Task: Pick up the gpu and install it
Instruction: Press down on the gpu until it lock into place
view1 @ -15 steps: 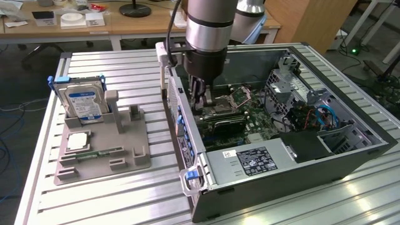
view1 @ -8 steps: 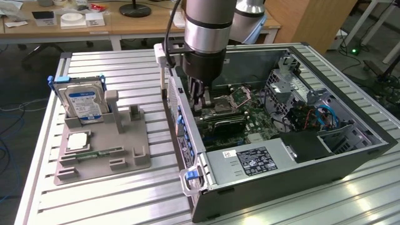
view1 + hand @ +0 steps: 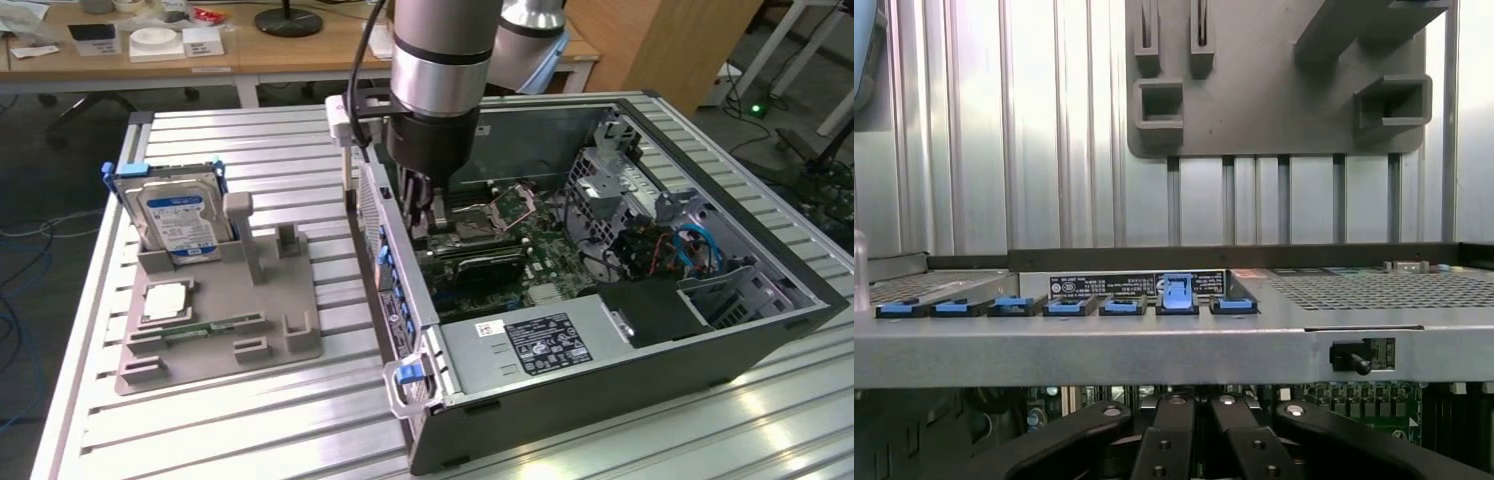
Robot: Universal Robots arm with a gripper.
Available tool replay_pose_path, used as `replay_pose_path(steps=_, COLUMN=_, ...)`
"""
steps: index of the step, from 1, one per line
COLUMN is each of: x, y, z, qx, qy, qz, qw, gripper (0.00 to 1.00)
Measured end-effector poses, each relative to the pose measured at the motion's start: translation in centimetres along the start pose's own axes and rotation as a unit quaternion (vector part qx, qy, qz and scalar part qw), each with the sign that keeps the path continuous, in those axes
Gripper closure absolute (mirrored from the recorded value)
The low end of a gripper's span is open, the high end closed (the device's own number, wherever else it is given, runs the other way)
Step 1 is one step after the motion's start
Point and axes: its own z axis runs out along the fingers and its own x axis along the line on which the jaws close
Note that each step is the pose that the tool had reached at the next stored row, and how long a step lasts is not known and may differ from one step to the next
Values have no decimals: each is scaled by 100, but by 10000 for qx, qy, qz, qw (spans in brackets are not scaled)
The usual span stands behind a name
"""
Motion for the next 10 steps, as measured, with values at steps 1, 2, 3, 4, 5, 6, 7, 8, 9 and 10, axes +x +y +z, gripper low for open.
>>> replay_pose_path(steps=1, x=1, y=1, z=0, qx=-3, qy=0, qz=0, qw=10000, gripper=90)
replay_pose_path(steps=2, x=1, y=2, z=1, qx=-6, qy=0, qz=0, qw=10000, gripper=90)
replay_pose_path(steps=3, x=3, y=4, z=1, qx=-9, qy=1, qz=0, qw=10000, gripper=90)
replay_pose_path(steps=4, x=3, y=5, z=2, qx=-13, qy=1, qz=1, qw=10000, gripper=90)
replay_pose_path(steps=5, x=5, y=5, z=3, qx=-16, qy=2, qz=1, qw=10000, gripper=90)
replay_pose_path(steps=6, x=8, y=4, z=5, qx=-19, qy=1, qz=0, qw=10000, gripper=90)
replay_pose_path(steps=7, x=12, y=4, z=8, qx=-21, qy=2, qz=0, qw=10000, gripper=90)
replay_pose_path(steps=8, x=16, y=3, z=19, qx=-21, qy=3, qz=0, qw=10000, gripper=90)
replay_pose_path(steps=9, x=16, y=-3, z=35, qx=-22, qy=4, qz=0, qw=10000, gripper=90)
replay_pose_path(steps=10, x=15, y=-16, z=56, qx=-20, qy=2, qz=-1, qw=10000, gripper=90)
